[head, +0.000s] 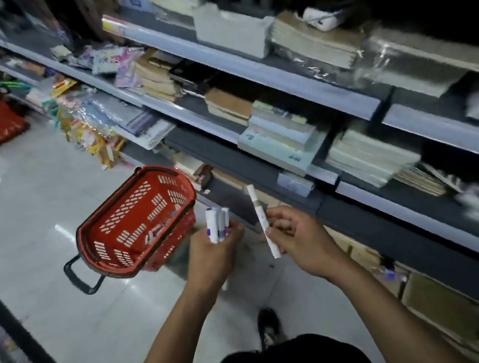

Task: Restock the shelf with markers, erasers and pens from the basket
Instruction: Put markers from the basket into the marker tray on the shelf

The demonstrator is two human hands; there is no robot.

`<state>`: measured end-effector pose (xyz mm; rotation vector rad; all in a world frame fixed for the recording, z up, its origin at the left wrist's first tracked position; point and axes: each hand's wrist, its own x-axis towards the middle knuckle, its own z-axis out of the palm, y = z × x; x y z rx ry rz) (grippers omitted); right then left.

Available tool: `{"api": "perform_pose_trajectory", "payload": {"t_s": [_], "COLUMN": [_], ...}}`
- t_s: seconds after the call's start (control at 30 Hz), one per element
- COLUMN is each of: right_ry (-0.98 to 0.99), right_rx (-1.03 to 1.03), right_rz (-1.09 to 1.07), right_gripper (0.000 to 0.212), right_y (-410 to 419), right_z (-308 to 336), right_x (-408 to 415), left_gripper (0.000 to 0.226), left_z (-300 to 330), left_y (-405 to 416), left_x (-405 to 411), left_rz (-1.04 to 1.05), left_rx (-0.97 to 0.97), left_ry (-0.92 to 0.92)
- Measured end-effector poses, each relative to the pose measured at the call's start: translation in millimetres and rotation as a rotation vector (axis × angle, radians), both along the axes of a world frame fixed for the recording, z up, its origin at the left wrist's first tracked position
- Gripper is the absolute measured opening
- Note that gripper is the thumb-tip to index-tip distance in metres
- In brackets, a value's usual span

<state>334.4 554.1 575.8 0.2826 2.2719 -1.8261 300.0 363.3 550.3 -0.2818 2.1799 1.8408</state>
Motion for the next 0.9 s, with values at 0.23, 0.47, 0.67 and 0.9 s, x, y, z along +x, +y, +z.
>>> {"api": "perform_pose_trajectory", "payload": {"t_s": [0.23, 0.47, 0.67, 0.9], "right_ry": [0.033, 0.066, 0.138, 0.181], "right_rx": [0.086, 0.204, 0.357, 0.525], "right_rz": [-0.167, -0.281, -0.447, -0.546], "right_gripper": [0.027, 0.026, 0.02, 0.023], "right_y": [27.2, 71.5, 137.8, 250.0], "right_z": [18.7, 15.9, 14.1, 24.0], "right_x": [95.6, 176.0, 236.8, 299.4], "left_gripper": [0.015, 0.013, 0.025, 0.03], "left_z": [15.2, 16.6, 25.4, 33.9], "left_y": [50.4, 112.2, 193.2, 316.7], "left_x": [58.6, 115.0, 157.5, 208.0], "left_rz": [-0.196, -0.351, -0.476, -0.563], "left_rx": [0.059, 0.062, 0.055, 0.085], "left_ry": [0.011, 0.03, 0.035, 0.019]}}
